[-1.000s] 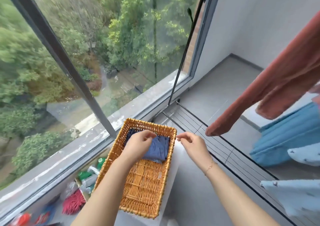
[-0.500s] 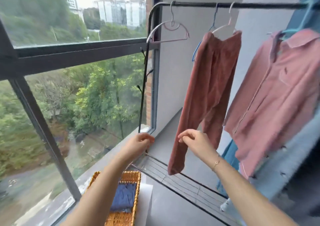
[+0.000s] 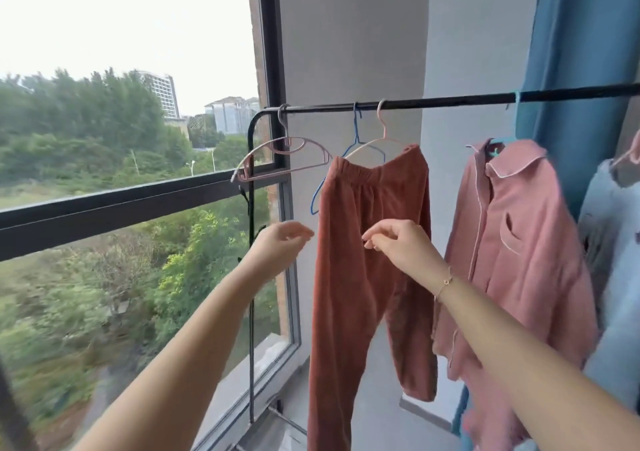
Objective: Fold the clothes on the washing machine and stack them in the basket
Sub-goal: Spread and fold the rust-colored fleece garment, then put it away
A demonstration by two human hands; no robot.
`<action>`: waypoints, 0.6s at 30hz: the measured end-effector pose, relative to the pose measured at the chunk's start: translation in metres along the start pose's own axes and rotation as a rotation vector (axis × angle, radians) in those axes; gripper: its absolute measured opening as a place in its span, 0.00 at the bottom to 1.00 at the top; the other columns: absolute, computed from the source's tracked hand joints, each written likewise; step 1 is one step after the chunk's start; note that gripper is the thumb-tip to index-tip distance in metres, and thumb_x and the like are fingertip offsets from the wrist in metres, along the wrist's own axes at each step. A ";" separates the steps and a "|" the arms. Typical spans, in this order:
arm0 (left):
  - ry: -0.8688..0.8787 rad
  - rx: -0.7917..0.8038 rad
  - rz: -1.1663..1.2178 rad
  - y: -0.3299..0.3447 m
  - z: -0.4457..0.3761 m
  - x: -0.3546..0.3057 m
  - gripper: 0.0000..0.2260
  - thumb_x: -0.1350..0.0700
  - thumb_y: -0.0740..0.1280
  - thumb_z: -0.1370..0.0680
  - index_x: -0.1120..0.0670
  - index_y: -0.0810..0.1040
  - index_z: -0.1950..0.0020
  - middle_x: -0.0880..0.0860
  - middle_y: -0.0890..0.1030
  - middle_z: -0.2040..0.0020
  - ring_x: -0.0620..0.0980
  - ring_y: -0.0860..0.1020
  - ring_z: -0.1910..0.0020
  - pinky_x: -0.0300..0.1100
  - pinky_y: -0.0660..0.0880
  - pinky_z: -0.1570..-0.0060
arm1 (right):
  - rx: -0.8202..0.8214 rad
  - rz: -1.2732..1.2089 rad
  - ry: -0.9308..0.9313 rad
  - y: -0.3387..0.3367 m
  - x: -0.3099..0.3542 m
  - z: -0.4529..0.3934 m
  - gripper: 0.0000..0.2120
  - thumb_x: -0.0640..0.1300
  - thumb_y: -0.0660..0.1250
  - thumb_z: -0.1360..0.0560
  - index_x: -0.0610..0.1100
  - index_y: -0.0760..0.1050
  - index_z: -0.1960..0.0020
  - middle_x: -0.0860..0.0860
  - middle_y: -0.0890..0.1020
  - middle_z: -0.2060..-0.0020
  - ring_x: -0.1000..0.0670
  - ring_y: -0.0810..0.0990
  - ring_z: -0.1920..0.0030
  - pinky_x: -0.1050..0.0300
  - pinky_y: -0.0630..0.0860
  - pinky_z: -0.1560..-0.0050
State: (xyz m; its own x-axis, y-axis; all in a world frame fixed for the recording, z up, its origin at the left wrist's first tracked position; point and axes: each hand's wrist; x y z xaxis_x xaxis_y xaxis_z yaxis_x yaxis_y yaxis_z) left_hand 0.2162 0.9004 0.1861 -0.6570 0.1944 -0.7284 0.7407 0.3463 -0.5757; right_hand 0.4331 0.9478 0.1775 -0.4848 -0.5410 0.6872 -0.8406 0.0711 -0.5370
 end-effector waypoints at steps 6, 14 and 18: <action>0.062 -0.282 0.050 0.041 -0.082 -0.045 0.10 0.60 0.64 0.24 0.49 0.81 0.48 0.47 0.82 0.49 0.42 0.79 0.51 0.34 0.75 0.54 | -0.045 0.007 -0.121 -0.037 -0.027 -0.101 0.09 0.38 0.64 0.26 0.47 0.82 0.56 0.53 0.85 0.61 0.52 0.83 0.56 0.53 0.77 0.45; 0.048 -0.471 -0.432 0.059 -0.148 -0.057 0.19 0.50 0.62 0.21 0.49 0.70 0.29 0.52 0.73 0.32 0.55 0.67 0.33 0.49 0.65 0.35 | -0.067 -0.020 -0.263 -0.054 -0.049 -0.193 0.15 0.34 0.60 0.25 0.46 0.79 0.44 0.50 0.81 0.45 0.56 0.79 0.57 0.58 0.74 0.44; 0.030 -0.425 -0.655 0.070 -0.166 -0.055 0.21 0.48 0.63 0.23 0.45 0.68 0.29 0.53 0.74 0.36 0.56 0.69 0.35 0.51 0.69 0.38 | -0.008 0.013 -0.419 -0.047 -0.047 -0.215 0.22 0.28 0.56 0.26 0.43 0.77 0.39 0.47 0.76 0.38 0.57 0.76 0.47 0.69 0.65 0.44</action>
State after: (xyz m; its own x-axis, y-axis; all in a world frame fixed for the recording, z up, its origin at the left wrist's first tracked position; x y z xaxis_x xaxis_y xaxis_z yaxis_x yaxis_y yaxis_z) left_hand 0.2808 1.0664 0.2472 -0.9500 -0.1481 -0.2749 0.0872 0.7195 -0.6890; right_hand 0.4433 1.1505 0.2757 -0.3560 -0.8342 0.4212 -0.8378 0.0853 -0.5392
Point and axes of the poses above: each hand's wrist, its own z-axis away from the middle knuckle, its own y-axis out of the palm, x = y × z
